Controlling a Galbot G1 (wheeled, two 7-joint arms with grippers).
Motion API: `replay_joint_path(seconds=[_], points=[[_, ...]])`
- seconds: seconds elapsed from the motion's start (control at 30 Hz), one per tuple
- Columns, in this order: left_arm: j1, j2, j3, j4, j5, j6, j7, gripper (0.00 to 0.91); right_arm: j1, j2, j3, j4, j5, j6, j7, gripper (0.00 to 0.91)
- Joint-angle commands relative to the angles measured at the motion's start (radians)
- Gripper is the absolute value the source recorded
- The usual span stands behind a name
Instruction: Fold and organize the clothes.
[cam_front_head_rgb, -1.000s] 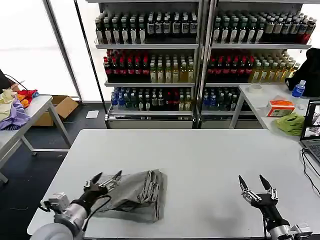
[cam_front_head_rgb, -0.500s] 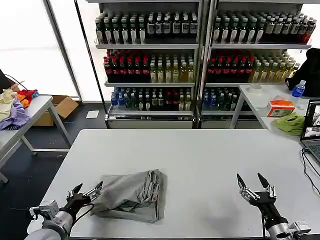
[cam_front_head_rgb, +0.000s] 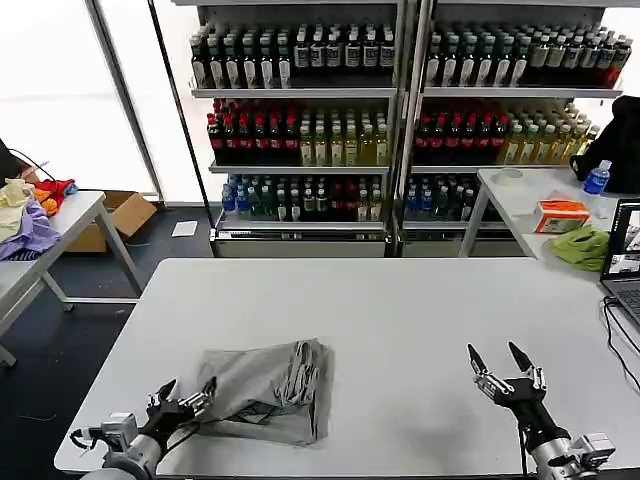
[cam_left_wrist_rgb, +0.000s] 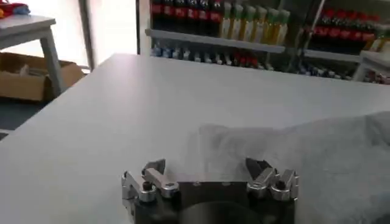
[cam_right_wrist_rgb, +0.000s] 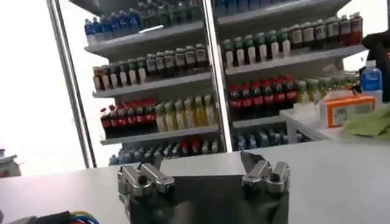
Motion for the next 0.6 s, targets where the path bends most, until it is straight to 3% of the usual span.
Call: replay_joint_path(seconds=[0.03,0.13,0.17,0.27,0.3,0.43,0.6], points=[[0.004,-0.031,0.086,-0.003,0.044,-0.01,-0.01,0.715,0.018,-0.001,-0.011,0.0,0.007,-0.019,0.006,0.907],[-0.01,-0.05,0.099,0.021,0.056,-0.014,-0.015,0.504,0.015,0.007,-0.003,0.001,0.003,-0.017,0.005,0.907],[-0.015,-0.06,0.099,0.031,0.069,-0.015,-0.02,0.312,0.012,0.008,0.002,0.003,0.005,-0.017,0.005,0.907],[-0.02,-0.064,0.108,0.047,0.066,-0.017,-0.019,0.222,0.007,0.004,0.008,0.001,0.006,-0.014,0.004,0.907],[-0.02,-0.068,0.114,0.045,0.068,-0.018,-0.019,0.141,0.007,0.002,0.012,0.0,0.007,-0.015,0.004,0.907],[-0.018,-0.073,0.113,0.038,0.063,-0.023,-0.02,0.05,0.013,0.008,0.015,-0.001,0.006,-0.016,0.008,0.907],[-0.004,-0.082,0.107,0.032,0.052,-0.044,-0.032,0.04,0.008,0.014,0.017,0.001,0.005,-0.014,0.007,0.907]])
